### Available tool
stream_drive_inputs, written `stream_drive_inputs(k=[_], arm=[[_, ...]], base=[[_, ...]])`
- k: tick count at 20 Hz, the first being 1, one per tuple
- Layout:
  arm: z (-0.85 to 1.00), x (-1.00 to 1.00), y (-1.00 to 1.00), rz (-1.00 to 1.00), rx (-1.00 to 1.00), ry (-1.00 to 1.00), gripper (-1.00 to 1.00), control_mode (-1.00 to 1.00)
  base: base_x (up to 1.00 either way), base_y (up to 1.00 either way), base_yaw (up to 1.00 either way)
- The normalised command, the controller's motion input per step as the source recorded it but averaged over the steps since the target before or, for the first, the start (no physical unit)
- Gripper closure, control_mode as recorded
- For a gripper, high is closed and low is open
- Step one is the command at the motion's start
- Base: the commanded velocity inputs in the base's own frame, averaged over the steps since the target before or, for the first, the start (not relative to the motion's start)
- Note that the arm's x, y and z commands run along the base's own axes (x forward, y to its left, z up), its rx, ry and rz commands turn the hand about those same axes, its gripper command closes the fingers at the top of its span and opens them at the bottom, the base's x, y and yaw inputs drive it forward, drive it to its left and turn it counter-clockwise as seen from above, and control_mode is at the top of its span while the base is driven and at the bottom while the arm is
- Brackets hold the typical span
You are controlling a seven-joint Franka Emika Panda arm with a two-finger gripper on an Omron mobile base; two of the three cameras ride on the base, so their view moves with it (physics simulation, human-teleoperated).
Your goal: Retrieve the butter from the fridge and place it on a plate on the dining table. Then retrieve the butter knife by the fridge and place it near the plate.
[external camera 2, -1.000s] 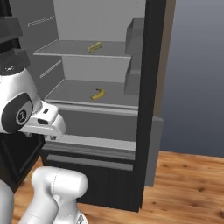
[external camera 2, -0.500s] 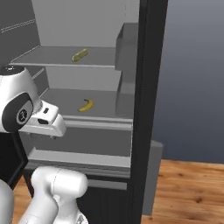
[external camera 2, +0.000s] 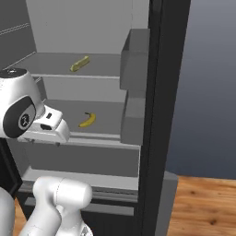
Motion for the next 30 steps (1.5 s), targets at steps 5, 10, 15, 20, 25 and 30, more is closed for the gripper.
stream_drive_inputs(k=[5, 10, 15, 20, 25, 30], arm=[[0.0, 0.0, 0.0, 0.0, 0.0, 0.0, -1.0, 1.0], [0.0, 0.0, 0.0, 0.0, 0.0, 0.0, -1.0, 1.0], [0.01, 0.08, 0.0, 0.0, 0.0, 0.0, -1.0, -1.0], [0.18, 0.42, 0.0, 0.0, 0.0, -0.03, -1.0, -1.0], [0.48, 0.3, 0.05, -0.05, -0.01, -0.23, -1.0, -1.0], [0.41, 0.76, 0.0, -0.07, -0.03, -0.33, -1.0, -1.0]], base=[[0.08, 0.37, 0.0], [0.21, 0.23, 0.0], [0.17, 0.0, 0.0], [0.0, 0.0, 0.0], [0.0, 0.0, 0.0], [0.0, 0.0, 0.0]])
